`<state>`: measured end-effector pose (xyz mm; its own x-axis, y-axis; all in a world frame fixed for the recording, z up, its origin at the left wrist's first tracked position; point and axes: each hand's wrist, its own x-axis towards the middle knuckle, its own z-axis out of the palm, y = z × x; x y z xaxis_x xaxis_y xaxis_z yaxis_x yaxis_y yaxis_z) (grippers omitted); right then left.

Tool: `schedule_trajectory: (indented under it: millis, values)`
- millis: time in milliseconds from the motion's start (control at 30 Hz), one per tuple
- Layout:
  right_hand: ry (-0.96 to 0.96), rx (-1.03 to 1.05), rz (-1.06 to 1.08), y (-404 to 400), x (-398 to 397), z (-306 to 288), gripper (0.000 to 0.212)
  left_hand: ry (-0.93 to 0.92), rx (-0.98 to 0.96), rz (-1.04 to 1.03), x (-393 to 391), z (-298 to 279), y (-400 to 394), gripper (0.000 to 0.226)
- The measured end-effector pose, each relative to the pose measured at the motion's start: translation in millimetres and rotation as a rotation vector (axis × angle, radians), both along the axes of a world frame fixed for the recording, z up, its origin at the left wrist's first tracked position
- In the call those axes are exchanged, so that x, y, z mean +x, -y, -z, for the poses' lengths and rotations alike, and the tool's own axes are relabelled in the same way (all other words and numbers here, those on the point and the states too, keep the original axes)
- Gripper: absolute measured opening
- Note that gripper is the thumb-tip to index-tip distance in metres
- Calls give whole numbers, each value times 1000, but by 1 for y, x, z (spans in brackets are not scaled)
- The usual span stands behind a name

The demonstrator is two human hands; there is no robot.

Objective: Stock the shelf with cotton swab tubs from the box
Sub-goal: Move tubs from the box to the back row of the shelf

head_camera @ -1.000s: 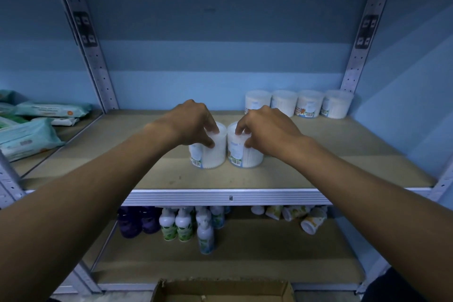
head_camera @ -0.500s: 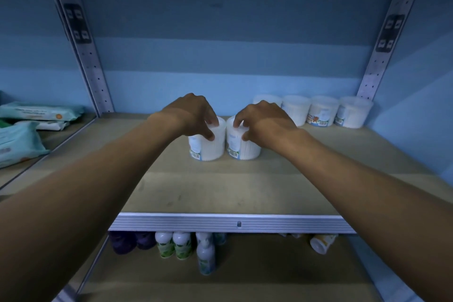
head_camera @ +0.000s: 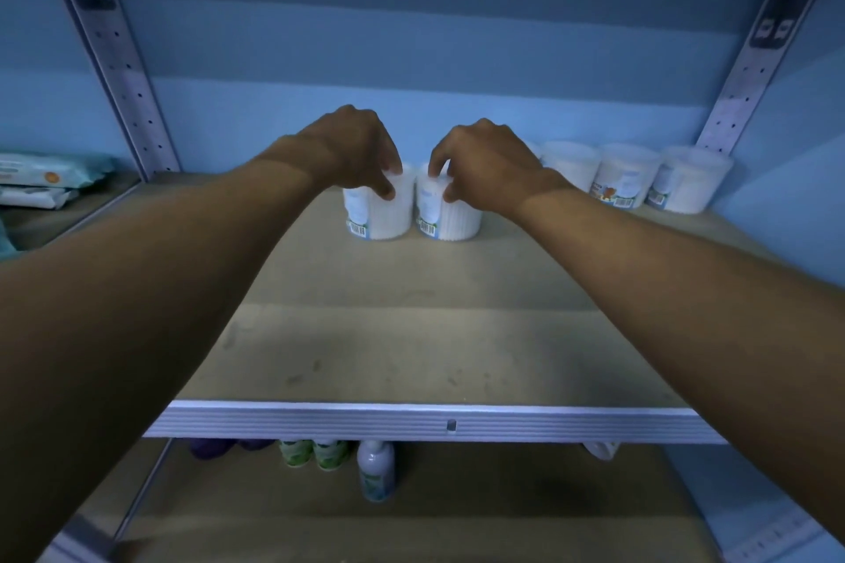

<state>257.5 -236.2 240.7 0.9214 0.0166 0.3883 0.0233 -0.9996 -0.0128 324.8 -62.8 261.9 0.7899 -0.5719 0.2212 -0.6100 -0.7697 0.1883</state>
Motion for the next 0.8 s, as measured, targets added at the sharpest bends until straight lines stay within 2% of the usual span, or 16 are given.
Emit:
schedule_trajectory:
  millis: [800]
  values:
    - [-29,34,109,29,83,3,35,77,-68,4,77,13,32,35]
